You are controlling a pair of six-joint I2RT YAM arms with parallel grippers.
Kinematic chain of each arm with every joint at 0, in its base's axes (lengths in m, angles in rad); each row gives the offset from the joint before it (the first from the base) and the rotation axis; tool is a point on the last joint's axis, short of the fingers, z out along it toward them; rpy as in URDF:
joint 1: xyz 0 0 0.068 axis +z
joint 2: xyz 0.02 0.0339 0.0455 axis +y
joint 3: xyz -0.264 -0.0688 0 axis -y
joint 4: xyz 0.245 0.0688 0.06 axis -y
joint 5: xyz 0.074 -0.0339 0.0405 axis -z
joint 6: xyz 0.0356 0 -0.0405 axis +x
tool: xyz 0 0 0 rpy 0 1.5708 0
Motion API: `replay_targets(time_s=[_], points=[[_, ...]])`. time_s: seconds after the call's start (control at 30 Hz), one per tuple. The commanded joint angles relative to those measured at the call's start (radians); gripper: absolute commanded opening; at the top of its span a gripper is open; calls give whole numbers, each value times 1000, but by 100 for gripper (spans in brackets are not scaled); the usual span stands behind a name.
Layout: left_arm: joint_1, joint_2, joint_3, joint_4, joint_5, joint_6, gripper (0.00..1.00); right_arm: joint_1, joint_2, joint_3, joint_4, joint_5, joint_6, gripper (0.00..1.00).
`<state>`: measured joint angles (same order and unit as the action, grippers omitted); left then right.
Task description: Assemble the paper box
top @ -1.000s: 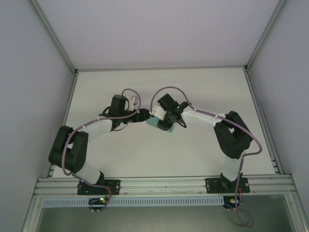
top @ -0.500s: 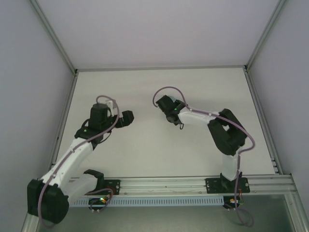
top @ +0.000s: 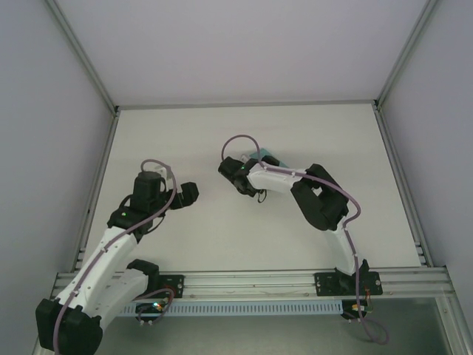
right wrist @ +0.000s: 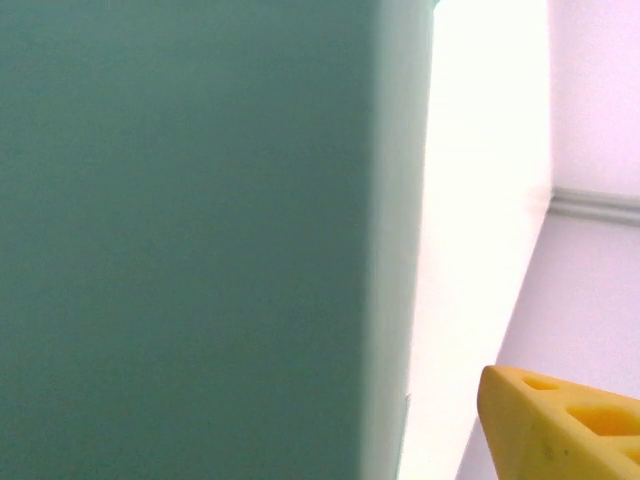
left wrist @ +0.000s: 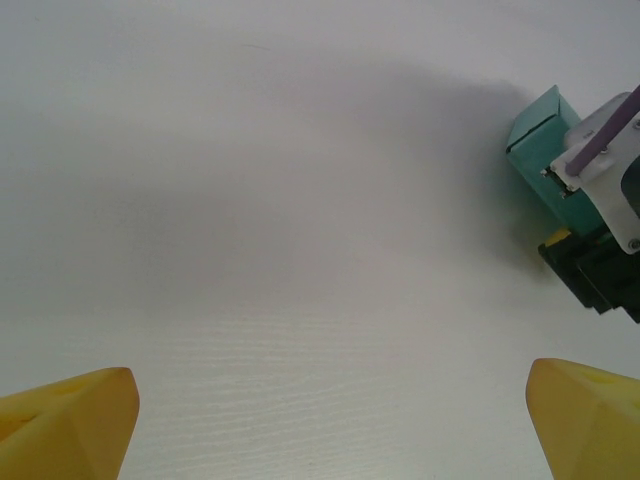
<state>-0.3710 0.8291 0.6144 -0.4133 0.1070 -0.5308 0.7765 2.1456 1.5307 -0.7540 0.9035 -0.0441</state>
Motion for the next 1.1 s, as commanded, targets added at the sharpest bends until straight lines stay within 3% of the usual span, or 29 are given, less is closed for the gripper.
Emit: replay_targets(time_s=[0.0,0.23,0.4,0.47,0.57,0.67,0.77,0.83,0.9,1.07], points=[[9,-10,19,-28,-13,0,100,12,-47,-29,-50,-110,58,87],[9,-9,21,-22,-13,3,100,35,-248,-226,162,-467,-128,100],[9,-1,14,3,12,10,100,14,-349,-354,220,-491,-231,100],[7,23,-5,69,70,-7,100,-13,-403,-369,265,-517,-227,100],[-32,107,-31,217,166,-34,100,-82,-524,-399,344,-681,-193,100],[-147,243,28,272,108,-16,100,-215,-593,-415,415,-926,-122,100],[-245,397,105,364,105,3,98,-333,-545,-364,394,-1052,-55,100],[-283,508,146,444,138,3,88,-393,-470,-295,334,-1075,-2,100],[-306,626,187,522,181,-4,79,-448,-387,-227,284,-1104,58,93],[-339,875,332,579,249,13,77,-539,-209,-124,302,-1323,118,89]])
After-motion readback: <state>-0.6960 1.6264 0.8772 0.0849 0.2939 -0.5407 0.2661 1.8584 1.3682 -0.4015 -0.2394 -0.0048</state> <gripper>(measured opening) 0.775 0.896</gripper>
